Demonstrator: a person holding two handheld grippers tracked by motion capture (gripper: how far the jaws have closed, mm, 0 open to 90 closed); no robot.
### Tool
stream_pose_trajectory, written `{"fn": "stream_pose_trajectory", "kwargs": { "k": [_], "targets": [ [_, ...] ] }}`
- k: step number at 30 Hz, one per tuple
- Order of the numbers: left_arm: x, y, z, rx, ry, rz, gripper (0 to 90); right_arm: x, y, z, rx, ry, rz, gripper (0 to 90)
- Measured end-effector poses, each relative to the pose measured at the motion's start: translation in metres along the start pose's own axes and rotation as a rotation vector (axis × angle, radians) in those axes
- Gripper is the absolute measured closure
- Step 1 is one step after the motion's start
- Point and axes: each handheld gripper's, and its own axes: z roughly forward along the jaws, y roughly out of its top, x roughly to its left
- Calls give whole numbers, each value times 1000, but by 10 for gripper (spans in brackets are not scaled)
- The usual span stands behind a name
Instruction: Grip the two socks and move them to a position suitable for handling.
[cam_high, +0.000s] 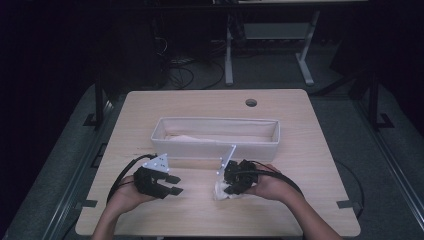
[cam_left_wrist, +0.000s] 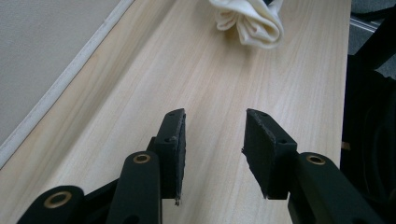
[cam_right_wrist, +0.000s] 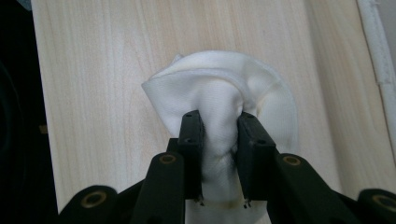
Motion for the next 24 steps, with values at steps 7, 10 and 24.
{"fn": "stream_pose_trajectory", "kwargs": {
  "k": [7, 10, 24],
  "targets": [
    [1, -1, -2, 8, 19, -5, 555, -5, -4, -13, -6, -1, 11, 731],
    [2, -2, -3, 11, 23, -9, 549, -7, -5, -18, -10, -4, 17, 732],
    [4, -3, -8, -3, 38, -27, 475, -19, -15, -51, -38, -40, 36, 731]
  ]
}}
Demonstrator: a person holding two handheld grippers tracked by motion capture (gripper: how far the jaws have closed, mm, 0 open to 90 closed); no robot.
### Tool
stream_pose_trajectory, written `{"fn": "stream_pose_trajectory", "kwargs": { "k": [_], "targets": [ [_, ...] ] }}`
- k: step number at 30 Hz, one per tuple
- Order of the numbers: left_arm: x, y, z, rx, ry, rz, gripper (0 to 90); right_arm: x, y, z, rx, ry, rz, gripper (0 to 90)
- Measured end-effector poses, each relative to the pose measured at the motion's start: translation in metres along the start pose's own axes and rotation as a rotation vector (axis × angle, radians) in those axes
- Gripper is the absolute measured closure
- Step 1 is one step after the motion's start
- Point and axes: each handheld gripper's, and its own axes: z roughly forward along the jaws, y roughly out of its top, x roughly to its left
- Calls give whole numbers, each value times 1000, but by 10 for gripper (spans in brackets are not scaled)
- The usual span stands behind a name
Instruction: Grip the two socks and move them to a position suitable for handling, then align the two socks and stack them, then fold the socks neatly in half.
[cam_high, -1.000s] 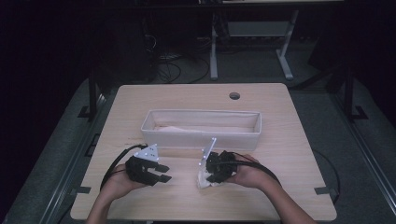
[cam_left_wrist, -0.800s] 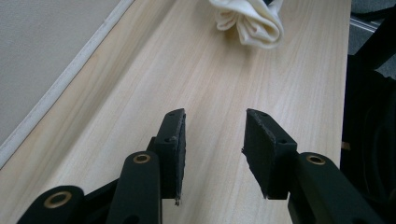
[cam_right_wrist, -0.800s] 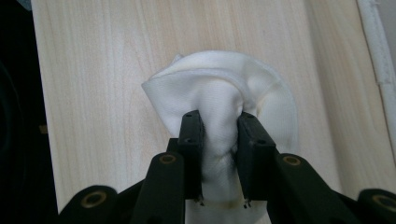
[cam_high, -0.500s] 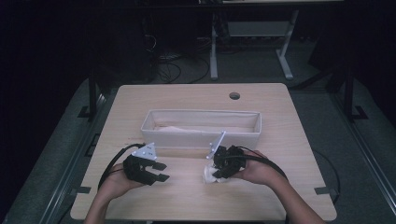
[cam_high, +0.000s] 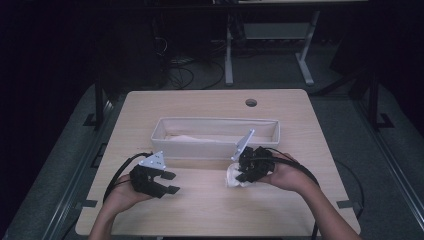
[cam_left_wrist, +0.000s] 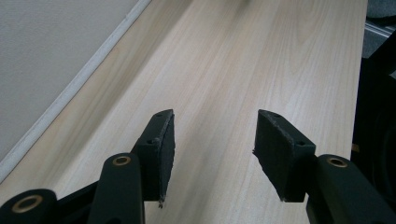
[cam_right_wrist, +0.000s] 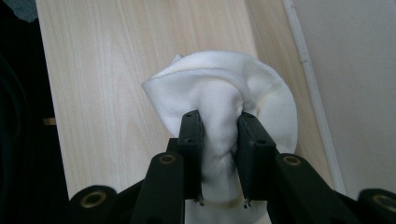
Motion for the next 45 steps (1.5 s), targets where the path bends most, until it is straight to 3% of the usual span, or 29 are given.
{"fn": "stream_pose_trajectory", "kwargs": {
  "k": [23, 45],
  "targets": [
    [4, -1, -5, -13, 7, -25, 382, -7, -5, -29, -10, -5, 10, 730],
    [7, -2, -6, -21, 7, -37, 363, -13, -5, -43, -12, 4, 20, 730]
  ]
}}
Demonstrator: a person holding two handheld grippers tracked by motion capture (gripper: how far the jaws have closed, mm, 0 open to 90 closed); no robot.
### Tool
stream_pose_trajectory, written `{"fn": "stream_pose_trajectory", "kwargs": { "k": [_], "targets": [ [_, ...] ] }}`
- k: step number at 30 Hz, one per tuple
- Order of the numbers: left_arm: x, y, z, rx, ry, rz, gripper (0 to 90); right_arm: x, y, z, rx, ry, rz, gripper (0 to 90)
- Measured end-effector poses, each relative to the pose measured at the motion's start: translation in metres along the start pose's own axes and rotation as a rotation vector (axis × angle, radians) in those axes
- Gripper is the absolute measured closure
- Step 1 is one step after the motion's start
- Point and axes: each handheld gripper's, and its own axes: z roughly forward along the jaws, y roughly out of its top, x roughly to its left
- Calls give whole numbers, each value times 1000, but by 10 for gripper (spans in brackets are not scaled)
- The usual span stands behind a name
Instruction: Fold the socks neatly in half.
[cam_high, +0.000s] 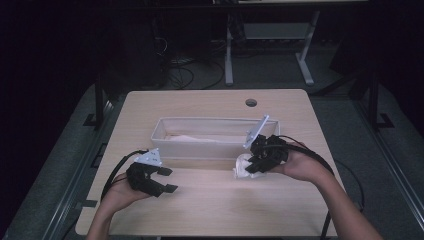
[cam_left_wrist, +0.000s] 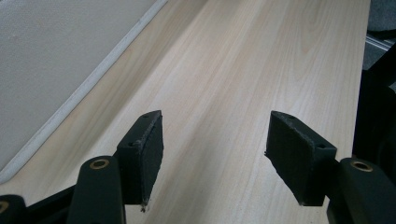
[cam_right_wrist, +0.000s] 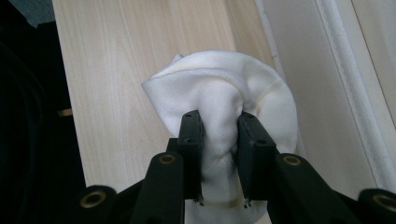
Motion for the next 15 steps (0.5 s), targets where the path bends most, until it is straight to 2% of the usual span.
{"fn": "stream_pose_trajectory", "kwargs": {
  "k": [15],
  "targets": [
    [4, -2, -3, -11, 2, -13, 354, -3, 7, -7, 7, 0, -4, 730]
  ]
}}
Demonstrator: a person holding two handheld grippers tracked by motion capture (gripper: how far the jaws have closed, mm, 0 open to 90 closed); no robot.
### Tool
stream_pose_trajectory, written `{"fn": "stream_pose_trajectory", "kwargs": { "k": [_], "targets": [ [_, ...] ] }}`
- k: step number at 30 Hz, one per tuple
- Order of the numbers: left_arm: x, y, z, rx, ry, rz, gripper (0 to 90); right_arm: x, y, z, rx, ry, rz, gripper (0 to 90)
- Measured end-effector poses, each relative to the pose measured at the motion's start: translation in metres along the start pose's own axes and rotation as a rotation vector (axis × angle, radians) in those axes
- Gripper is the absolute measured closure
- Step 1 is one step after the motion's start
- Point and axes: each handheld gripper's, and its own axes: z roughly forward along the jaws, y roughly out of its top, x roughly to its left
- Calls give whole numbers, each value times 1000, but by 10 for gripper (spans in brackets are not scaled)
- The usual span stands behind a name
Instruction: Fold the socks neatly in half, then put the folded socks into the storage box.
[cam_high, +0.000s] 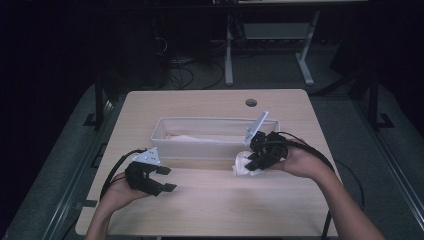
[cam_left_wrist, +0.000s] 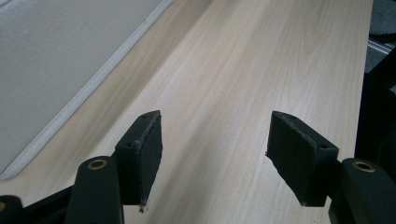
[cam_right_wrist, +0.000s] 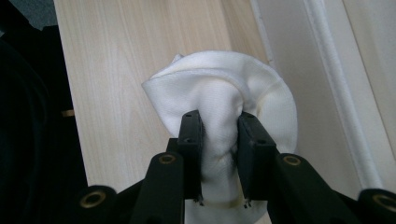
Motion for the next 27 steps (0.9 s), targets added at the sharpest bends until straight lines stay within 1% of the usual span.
{"fn": "stream_pose_trajectory", "kwargs": {
  "k": [8, 14, 15, 22, 25, 27],
  "targets": [
    [2, -1, -1, -4, 2, -11, 346, -5, 1, -9, -3, -8, 9, 729],
    [3, -2, -2, -5, 2, -10, 343, -9, 3, -13, -5, -13, 11, 729],
    [3, -2, -2, -4, 1, -12, 341, -9, 4, -14, 0, -19, 8, 728],
    [3, -1, -2, -5, 0, -10, 340, -11, 7, -17, 6, -20, 7, 728],
    [3, -1, -2, -5, 0, -12, 337, -13, 8, -21, -8, -19, 7, 728],
    [3, -2, -1, -4, -3, -13, 337, -14, 8, -23, -4, -21, 11, 727]
  ]
}}
